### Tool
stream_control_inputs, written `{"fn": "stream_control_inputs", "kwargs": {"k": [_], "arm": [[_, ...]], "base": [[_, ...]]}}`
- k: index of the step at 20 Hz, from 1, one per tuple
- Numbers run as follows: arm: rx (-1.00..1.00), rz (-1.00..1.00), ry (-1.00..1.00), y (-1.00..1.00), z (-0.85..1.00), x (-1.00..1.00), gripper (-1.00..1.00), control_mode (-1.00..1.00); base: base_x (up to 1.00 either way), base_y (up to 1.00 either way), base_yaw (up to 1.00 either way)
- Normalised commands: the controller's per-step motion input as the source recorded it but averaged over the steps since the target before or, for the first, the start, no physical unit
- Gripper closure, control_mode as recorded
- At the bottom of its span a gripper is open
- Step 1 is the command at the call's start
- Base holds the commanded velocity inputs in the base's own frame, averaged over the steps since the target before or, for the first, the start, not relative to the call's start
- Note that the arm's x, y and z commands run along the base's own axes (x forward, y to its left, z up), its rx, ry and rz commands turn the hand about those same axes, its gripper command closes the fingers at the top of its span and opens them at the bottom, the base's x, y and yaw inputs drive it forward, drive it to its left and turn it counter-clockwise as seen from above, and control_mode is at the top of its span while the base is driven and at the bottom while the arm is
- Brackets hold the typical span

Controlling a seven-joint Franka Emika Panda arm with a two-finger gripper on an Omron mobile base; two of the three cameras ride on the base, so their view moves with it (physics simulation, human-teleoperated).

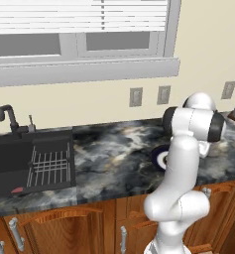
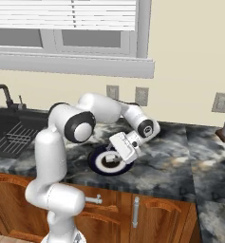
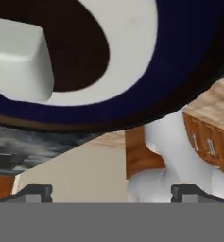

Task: Pick up the marshmallow and place it in the cup of hot chocolate on the dining counter.

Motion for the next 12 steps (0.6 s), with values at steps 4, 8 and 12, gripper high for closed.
{"fn": "stream_control_inputs", "kwargs": {"k": [4, 8, 12], "arm": [[-0.18, -0.21, -0.01, 0.21, -0.27, 0.2, -1.0, -1.0], [-0.17, -0.21, -0.01, 0.15, -0.09, 0.15, -1.0, -1.0], [-0.08, -0.04, -0.02, 0.0, -0.12, 0.11, -1.0, -1.0]], "base": [[0.0, 0.0, 0.0], [0.0, 0.0, 0.0], [0.0, 0.0, 0.0]]}}
